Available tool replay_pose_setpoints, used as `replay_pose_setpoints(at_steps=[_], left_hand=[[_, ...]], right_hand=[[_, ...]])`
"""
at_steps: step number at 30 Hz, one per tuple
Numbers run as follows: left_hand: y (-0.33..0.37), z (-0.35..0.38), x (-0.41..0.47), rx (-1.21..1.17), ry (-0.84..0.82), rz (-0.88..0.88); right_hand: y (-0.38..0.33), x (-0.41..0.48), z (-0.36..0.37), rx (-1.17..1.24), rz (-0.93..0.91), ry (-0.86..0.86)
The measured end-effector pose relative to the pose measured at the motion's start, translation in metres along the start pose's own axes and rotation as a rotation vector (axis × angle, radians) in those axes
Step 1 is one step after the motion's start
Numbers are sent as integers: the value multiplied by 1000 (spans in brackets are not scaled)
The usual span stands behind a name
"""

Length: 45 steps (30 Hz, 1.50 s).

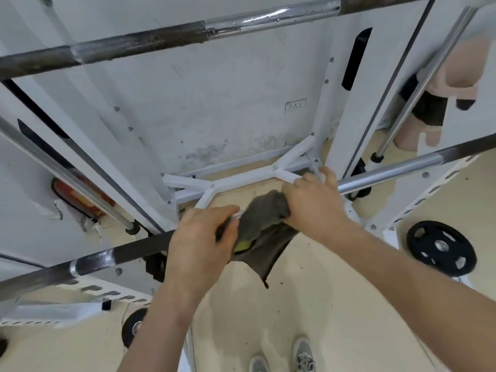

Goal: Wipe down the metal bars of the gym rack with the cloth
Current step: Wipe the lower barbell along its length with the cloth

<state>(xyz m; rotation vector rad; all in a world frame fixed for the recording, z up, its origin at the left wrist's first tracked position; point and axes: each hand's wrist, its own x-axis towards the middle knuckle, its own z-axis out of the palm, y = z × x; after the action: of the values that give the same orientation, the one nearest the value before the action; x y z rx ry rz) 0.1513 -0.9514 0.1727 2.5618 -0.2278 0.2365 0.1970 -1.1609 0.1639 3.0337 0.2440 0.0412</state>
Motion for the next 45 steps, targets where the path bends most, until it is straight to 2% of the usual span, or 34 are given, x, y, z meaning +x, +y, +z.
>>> replay_pose_setpoints(at_steps=[1, 3, 5, 8, 10, 14, 16, 20, 23, 26, 29, 31, 34, 35, 37, 39, 40, 42, 45], left_hand=[[-5, 8, 0, 117, -8, 125], [-14, 20, 1, 202, 6, 193], [-17, 21, 1, 197, 23, 191], [-29, 6, -5, 188, 80, 34], [-41, -7, -7, 225, 52, -88], [-47, -15, 7, 412, -143, -248], [-44, -14, 11, 439, -167, -231], [-57, -14, 2, 382, -137, -54], [-39, -7, -5, 236, -166, 44], [-16, 12, -5, 322, -201, 107], [-11, 19, 7, 399, -103, 68], [-12, 18, 22, 367, -95, -5], [-10, 13, 58, 224, -183, -116], [-12, 12, 66, 172, -209, -143], [-19, 11, 65, 112, -168, -210], [-29, 9, 45, 263, -16, -176], [-34, 9, 36, 397, 34, -75], [-39, 5, 23, 573, -47, 77], [-42, 3, 27, 609, -186, 117]], right_hand=[[24, -2, -4, -72, 84, -36], [40, -2, -12, -170, 179, -108], [2, 3, -17, -187, 105, -136], [-90, 7, -13, 1, -117, -66], [-121, 15, -10, 92, -186, 2], [-90, 20, -7, 192, -349, 16], [-54, 22, -9, 147, -324, -98], [-7, 36, -32, -80, -159, -436], [-29, 50, -43, -129, -286, -526], [-49, 56, -46, 133, -373, -592], [-31, 59, -48, 416, -321, -688], [-9, 64, -52, 647, -227, -578], [-9, 64, -57, 664, -109, -84], [-22, 57, -53, 671, -106, 18], [-58, 33, -27, 547, -136, 119], [-88, 9, 2, 321, -126, 263], [-93, 7, 11, 287, -108, 311], [-84, 14, 13, 263, -136, 296], [-36, 15, 13, 106, -96, 215]])
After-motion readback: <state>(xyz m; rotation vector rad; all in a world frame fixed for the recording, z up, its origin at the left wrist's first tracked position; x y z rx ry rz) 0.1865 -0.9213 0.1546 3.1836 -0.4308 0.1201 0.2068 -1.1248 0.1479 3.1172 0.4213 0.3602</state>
